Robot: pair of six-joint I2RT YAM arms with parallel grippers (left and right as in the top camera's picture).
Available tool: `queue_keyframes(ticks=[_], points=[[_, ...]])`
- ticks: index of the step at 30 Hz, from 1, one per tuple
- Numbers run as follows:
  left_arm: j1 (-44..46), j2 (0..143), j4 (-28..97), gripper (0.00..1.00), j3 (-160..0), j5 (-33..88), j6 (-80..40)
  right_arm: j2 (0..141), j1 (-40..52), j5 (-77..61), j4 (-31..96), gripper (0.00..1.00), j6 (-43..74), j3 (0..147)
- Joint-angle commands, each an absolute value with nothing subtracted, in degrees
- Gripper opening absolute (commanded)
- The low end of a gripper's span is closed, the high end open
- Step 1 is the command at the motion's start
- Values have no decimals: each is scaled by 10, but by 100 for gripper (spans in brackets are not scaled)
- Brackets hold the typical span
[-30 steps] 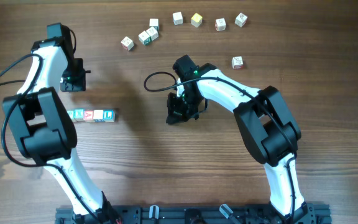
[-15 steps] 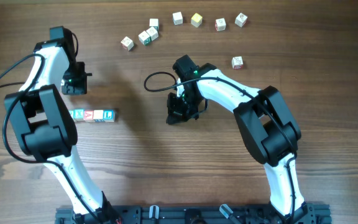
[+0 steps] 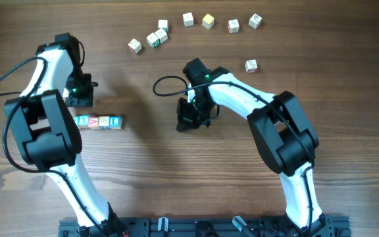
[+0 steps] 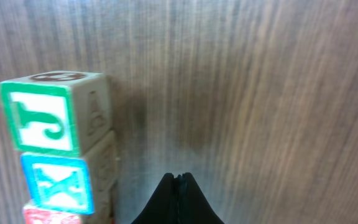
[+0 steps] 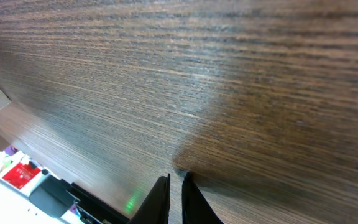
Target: Form a horizontal line
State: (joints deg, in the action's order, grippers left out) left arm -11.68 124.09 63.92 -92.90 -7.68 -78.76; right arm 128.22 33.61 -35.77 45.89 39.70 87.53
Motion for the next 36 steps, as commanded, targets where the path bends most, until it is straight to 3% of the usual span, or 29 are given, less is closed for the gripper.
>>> queue_keyframes(ticks=[1,36], points=[[-117,1246,658,4,-926,-89,-791,1327,330,-197,461,11,407,850],[-117,1246,722,4,-926,-91,-792,1327,330,-197,461,11,407,850]])
